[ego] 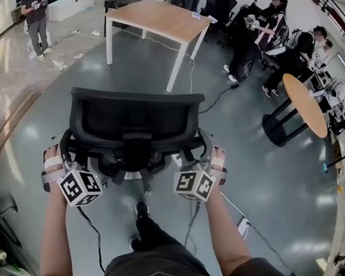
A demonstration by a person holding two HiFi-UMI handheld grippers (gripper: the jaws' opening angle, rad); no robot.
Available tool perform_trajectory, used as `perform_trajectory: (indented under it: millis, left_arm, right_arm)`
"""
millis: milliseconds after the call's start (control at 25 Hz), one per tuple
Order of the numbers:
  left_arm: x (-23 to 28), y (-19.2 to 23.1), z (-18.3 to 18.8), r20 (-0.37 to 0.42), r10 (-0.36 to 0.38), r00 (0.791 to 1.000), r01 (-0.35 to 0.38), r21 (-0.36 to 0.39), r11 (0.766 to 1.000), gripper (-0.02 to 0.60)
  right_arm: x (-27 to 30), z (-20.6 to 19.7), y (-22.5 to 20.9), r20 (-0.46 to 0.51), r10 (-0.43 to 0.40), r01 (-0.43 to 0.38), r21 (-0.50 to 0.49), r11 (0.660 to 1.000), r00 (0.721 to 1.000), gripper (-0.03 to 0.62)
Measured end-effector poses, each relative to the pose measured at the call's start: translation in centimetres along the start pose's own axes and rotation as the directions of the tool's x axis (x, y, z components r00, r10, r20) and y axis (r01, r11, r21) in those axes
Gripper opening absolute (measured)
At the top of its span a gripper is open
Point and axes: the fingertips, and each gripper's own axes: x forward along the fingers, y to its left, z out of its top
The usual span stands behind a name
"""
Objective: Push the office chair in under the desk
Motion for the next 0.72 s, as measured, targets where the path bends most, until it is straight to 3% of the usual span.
perform_trajectory:
  millis: [440,720]
  left_arm:
    - [10.7,3.7,2.4,0.002,0.001,1.000,-0.001,-0.005,1.000,0.308]
    - [14.0,3.7,2.8,0.026,0.019,0.999,-0.018,-0.004,1.000,0.308]
  right_arm:
    - [11.3,0.5,-3.2,-0.006,0.004,-0.004,0.013,1.000,1.000,0.281]
    - [14.0,0.0,-3.3,-0.005,-0.007,0.007,-0.004,1.000,1.000,0.281]
